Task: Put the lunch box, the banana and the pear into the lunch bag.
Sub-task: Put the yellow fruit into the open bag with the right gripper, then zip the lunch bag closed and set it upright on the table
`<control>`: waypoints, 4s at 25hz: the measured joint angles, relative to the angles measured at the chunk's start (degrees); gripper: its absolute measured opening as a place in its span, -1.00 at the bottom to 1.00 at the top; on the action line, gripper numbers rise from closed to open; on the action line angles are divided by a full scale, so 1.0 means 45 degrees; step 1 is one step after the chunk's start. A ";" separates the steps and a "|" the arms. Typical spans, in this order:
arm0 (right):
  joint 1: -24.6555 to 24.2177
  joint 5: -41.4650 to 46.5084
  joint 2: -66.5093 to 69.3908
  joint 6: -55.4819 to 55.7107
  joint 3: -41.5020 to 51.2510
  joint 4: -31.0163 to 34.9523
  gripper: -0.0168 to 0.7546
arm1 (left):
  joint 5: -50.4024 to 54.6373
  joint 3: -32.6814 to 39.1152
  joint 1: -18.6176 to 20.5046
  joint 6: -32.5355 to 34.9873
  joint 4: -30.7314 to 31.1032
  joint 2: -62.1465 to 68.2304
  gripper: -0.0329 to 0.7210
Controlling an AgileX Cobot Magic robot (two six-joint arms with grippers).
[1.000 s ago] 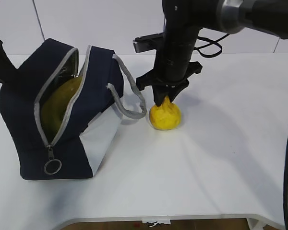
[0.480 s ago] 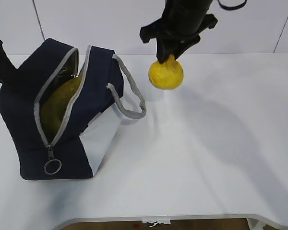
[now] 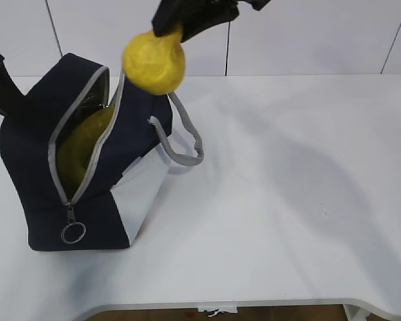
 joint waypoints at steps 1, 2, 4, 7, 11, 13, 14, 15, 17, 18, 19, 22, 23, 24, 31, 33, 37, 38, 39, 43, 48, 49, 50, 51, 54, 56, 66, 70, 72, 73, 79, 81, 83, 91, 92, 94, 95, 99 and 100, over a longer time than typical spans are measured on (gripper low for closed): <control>0.0024 -0.0148 0.0141 -0.0210 -0.0022 0.0617 -0.33 | 0.0000 0.0000 0.0000 0.0000 -0.0020 0.0000 -0.87; 0.0024 -0.0314 0.0278 -0.0347 -0.0022 0.1091 -0.33 | 0.0000 0.0000 0.0000 0.0000 -0.0050 0.0000 -0.87; 0.0024 -0.0551 0.0696 -0.0536 -0.0022 0.1697 -0.33 | 0.0000 0.0000 0.0000 0.0000 -0.0138 0.0000 -0.87; 0.0024 -0.0920 0.1400 -0.0753 -0.0022 0.2467 -0.33 | 0.0000 0.0000 0.0000 0.0000 -0.0372 0.0000 -0.87; 0.0101 -0.1504 0.2145 -0.0947 -0.0022 0.3146 -0.33 | 0.0000 0.0000 0.0000 0.0000 -0.0639 0.0000 -0.87; 0.0225 -0.1850 0.2415 -0.0958 -0.0022 0.3175 -0.33 | 0.0000 0.0000 0.0000 0.0000 -0.0889 0.0000 -0.87; 0.0314 -0.2036 0.2538 -0.1014 -0.0022 0.3175 -0.33 | 0.0000 0.0000 0.0000 0.0000 -0.1037 0.0000 -0.87; 0.0367 -0.2204 0.2668 -0.1041 -0.0022 0.3175 -0.33 | 0.0000 0.0000 0.0000 0.0000 -0.1168 0.0000 -0.87; 0.0545 -0.2468 0.2918 -0.1121 -0.0022 0.3115 -0.33 | 0.0000 0.0000 0.0000 0.0000 -0.1403 0.0000 -0.87; 0.0573 -0.2572 0.3066 -0.1123 -0.0022 0.3066 -0.33 | 0.0000 0.0000 0.0000 0.0000 -0.1473 0.0000 -0.87; 0.0602 -0.2637 0.3177 -0.1123 -0.0022 0.3044 -0.33 | 0.0000 0.0000 0.0000 0.0000 -0.1507 0.0000 -0.87; 0.0621 -0.2660 0.3478 -0.1143 -0.0022 0.2925 -0.33 | 0.0000 0.0000 0.0000 0.0000 -0.1567 0.0000 -0.87; 0.0621 -0.2660 0.3474 -0.1143 -0.0022 0.2809 -0.32 | 0.0000 0.0000 0.0000 0.0000 -0.1567 0.0000 -0.87; 0.0621 -0.2660 0.3474 -0.1143 -0.0022 0.2782 -0.28 | 0.0000 0.0000 0.0000 0.0000 -0.1567 0.0000 -0.87; 0.0678 -0.2448 0.3474 -0.1116 -0.0022 0.2754 0.21 | 0.0000 0.0000 0.0000 0.0000 -0.1588 0.0000 -0.87; 0.0606 -0.2141 0.3447 -0.1087 -0.0045 0.2730 0.25 | 0.0000 0.0000 0.0000 0.0000 -0.1588 0.0000 -0.87; 0.0369 -0.1342 0.3231 -0.0725 -0.0709 0.2021 0.27 | 0.0000 0.0000 0.0000 0.0000 -0.1588 0.0000 -0.87; 0.0307 -0.1135 0.3146 -0.0444 -0.0966 0.1525 0.27 | 0.0000 0.0000 0.0000 0.0000 -0.1588 0.0000 -0.87; 0.0260 -0.0762 0.3057 -0.0075 -0.1366 0.0862 0.27 | 0.0000 0.0000 0.0000 0.0000 -0.1565 0.0000 -0.87; 0.0189 -0.0219 0.2892 0.1069 -0.2100 -0.1519 0.27 | 0.0000 0.0000 0.0000 0.0000 -0.1565 0.0000 -0.87; 0.0171 -0.0017 0.3017 0.1395 -0.2098 -0.1619 0.27 | 0.0000 0.0000 0.0000 0.0000 -0.1565 0.0000 -0.87; 0.0171 -0.0011 0.3083 0.1402 -0.2098 -0.1520 0.27 | 0.0000 0.0000 0.0000 0.0000 -0.1565 0.0000 -0.87; 0.0171 -0.0011 0.3189 0.1423 -0.2098 -0.1460 0.27 | 0.0000 0.0000 0.0000 0.0000 -0.1565 0.0000 -0.87; 0.0171 0.0011 0.3306 0.1423 -0.2098 -0.1435 0.27 | 0.0000 0.0000 0.0000 0.0000 -0.1565 0.0000 -0.87; 0.0171 0.0011 0.3750 0.1450 -0.2098 -0.1243 0.27 | 0.0000 0.0000 0.0000 0.0000 -0.1565 0.0000 -0.87; 0.0171 0.0011 0.3992 0.1450 -0.2098 -0.1141 0.27 | 0.0000 0.0000 0.0000 0.0000 -0.1565 0.0000 -0.87; 0.0171 0.0011 0.4199 0.1367 -0.2098 -0.1224 -0.68 | 0.0000 0.0000 0.0000 0.0000 -0.2065 0.0000 -0.87; 0.0171 0.0011 0.4150 0.1183 -0.2098 -0.1395 -0.93 | 0.0000 0.0000 0.0000 0.0000 -0.3267 0.0000 -0.87; 0.0171 0.0011 0.4032 0.1153 -0.2098 -0.1673 -0.95 | -0.0024 0.0000 -0.0163 0.0000 -0.3789 0.0031 -0.87; 0.0171 0.0011 0.3904 0.1153 -0.2098 -0.1858 -0.95 | -0.0048 0.0000 -0.0312 0.0000 -0.4063 0.0029 -0.87; 0.0171 0.0112 0.2585 0.1121 -0.1666 -0.3097 -0.95 | -0.0221 0.0000 -0.1602 0.0000 -0.5359 0.0029 -0.87; 0.0171 0.0141 0.1944 0.1099 -0.0910 -0.3556 -0.95 | -0.0642 0.0000 -0.1981 0.0000 -0.5594 0.0029 -0.87; 0.0171 0.0165 0.1246 0.1072 -0.0066 -0.4176 -0.95 | -0.1094 0.0000 -0.2342 0.0000 -0.5837 0.0068 -0.87; 0.0171 0.0322 -0.0592 0.1072 0.1532 -0.6233 -0.95 | -0.2416 0.0000 -0.3622 0.0000 -0.6635 0.0521 -0.87; 0.0171 0.0322 -0.0611 0.1072 0.1553 -0.6331 -0.95 | -0.2534 0.0000 -0.3743 0.0000 -0.6663 0.0677 -0.87; 0.0171 0.0322 -0.0611 0.1072 0.1610 -0.6486 -0.95 | -0.2767 0.0000 -0.3912 0.0000 -0.6684 0.0975 -0.87; 0.0171 0.0322 -0.0611 0.1072 0.1628 -0.6486 -0.95 | -0.2879 0.0000 -0.3942 0.0000 -0.6740 0.1111 -0.87; 0.0171 0.0322 -0.0611 0.1072 0.1639 -0.6486 -0.95 | -0.3140 0.0000 -0.3942 0.0000 -0.6898 0.1288 -0.87; 0.0171 0.0322 -0.0611 0.1072 0.1639 -0.6555 -0.95 | -0.3198 0.0000 -0.3942 0.0000 -0.6923 0.1299 -0.87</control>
